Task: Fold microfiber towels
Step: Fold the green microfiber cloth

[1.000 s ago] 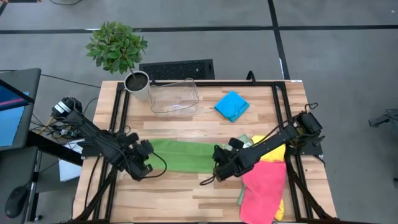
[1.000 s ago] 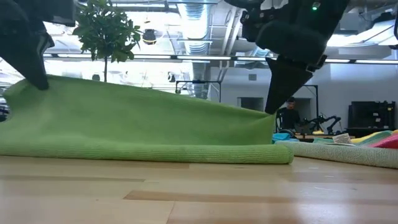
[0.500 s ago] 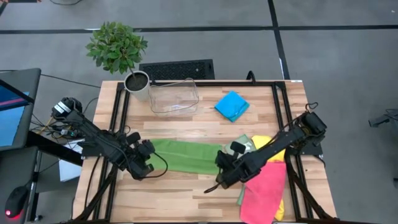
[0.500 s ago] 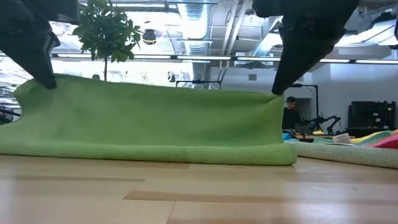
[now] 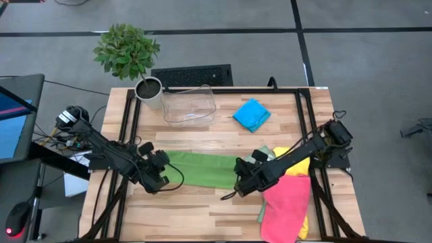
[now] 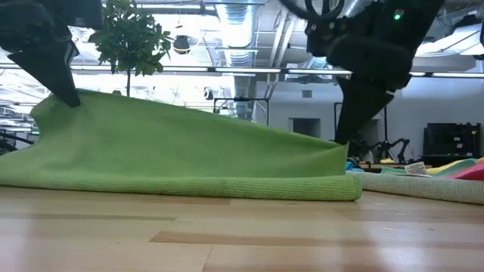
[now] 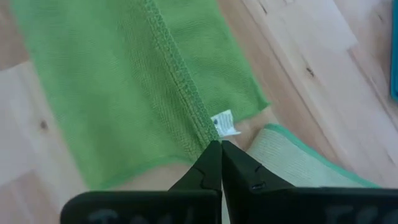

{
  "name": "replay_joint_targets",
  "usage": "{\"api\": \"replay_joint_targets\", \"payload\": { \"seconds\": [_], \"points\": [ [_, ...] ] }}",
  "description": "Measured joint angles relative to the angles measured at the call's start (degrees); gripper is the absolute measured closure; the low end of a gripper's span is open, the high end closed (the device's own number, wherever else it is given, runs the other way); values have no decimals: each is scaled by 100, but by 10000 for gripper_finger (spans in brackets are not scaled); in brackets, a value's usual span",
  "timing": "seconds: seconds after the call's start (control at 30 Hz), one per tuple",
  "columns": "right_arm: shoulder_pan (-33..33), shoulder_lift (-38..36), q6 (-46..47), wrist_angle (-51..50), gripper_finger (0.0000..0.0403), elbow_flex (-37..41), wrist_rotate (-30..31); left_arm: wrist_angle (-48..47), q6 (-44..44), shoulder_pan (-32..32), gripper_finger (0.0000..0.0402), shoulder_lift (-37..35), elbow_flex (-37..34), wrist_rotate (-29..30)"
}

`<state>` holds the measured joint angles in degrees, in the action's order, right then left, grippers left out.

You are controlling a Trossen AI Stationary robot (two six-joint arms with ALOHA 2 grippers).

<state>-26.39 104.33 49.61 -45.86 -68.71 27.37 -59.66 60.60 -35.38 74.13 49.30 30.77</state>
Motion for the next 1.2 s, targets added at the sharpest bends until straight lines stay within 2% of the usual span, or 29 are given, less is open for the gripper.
{"api": "replay_joint_targets", "payload": {
  "seconds": [0.23, 0.43, 0.7, 1.03, 1.2],
  "points": [
    [222, 0, -120, 37, 377, 57, 90, 37, 4, -2, 401, 0, -29, -4],
    [380, 0, -353, 224, 376, 59, 97, 287, 190, -2, 401, 2, -447, -250],
    [420, -2, -357, 222, 366, 59, 38, 425, 195, -2, 397, 2, -551, -90],
    [577, 0, -398, 220, 328, 59, -27, 498, 122, 20, 329, 2, -551, 64],
    [673, 0, -451, 220, 310, 59, -27, 501, -85, 35, 290, 2, -551, 371]
  ]
}}
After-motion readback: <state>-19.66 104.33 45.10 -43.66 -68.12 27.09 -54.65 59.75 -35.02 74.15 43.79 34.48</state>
